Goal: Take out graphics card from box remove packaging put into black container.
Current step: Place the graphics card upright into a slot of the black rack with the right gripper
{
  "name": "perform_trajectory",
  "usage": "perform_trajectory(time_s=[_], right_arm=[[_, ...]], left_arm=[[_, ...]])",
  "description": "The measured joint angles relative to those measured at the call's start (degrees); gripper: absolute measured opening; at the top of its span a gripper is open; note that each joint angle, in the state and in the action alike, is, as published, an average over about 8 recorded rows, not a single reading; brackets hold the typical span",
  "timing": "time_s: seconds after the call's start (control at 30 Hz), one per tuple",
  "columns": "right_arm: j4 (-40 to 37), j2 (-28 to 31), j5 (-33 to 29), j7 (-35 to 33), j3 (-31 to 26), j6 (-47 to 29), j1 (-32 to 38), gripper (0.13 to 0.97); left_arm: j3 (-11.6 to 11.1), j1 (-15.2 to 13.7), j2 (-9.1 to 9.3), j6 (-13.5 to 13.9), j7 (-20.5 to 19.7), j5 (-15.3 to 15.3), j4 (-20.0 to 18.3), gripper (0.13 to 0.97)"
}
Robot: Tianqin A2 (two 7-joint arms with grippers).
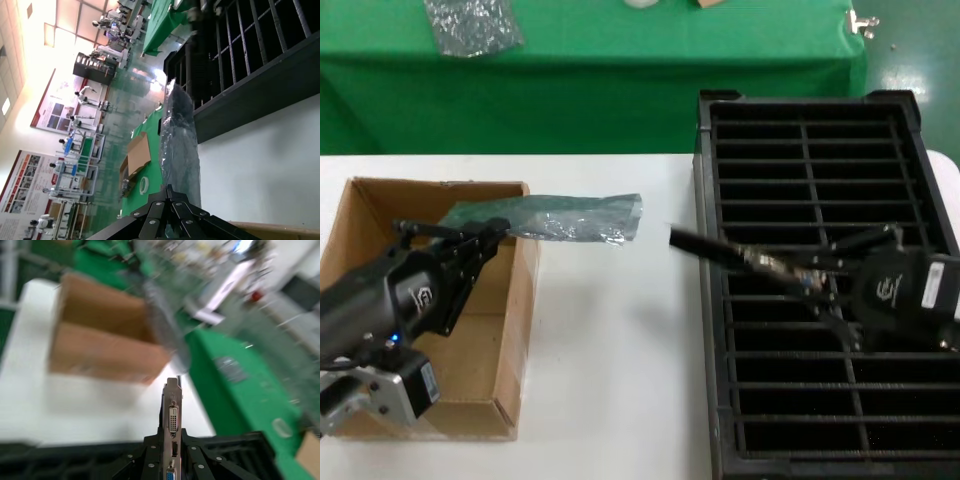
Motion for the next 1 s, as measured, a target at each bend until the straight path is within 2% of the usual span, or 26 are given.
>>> perform_trajectory(time_s=[0.23, 0.43, 0.6, 0.83, 1.0], right_arm=[[2.89, 4.21, -8.92, 10.83, -6.74, -16.08, 11.8, 0.188], [2.55, 5.37, -12.36, 16.22, -10.8, -28.66, 22.82, 0.188], [1.25, 6.63, -10.0, 19.24, -17.61, -34.7, 32.3, 0.188], [-2.06, 9.27, -1.92, 22.83, -34.4, -37.09, 47.5, 0.188], [-3.94, 9.35, 1.67, 24.49, -44.13, -37.39, 55.16, 0.188]], left_arm=[[0.0, 0.0, 0.0, 0.0, 0.0, 0.0, 0.0, 0.139], [0.0, 0.0, 0.0, 0.0, 0.0, 0.0, 0.0, 0.139], [0.0, 0.0, 0.0, 0.0, 0.0, 0.0, 0.0, 0.139], [0.0, 0.0, 0.0, 0.0, 0.0, 0.0, 0.0, 0.139], [0.0, 0.0, 0.0, 0.0, 0.0, 0.0, 0.0, 0.139]])
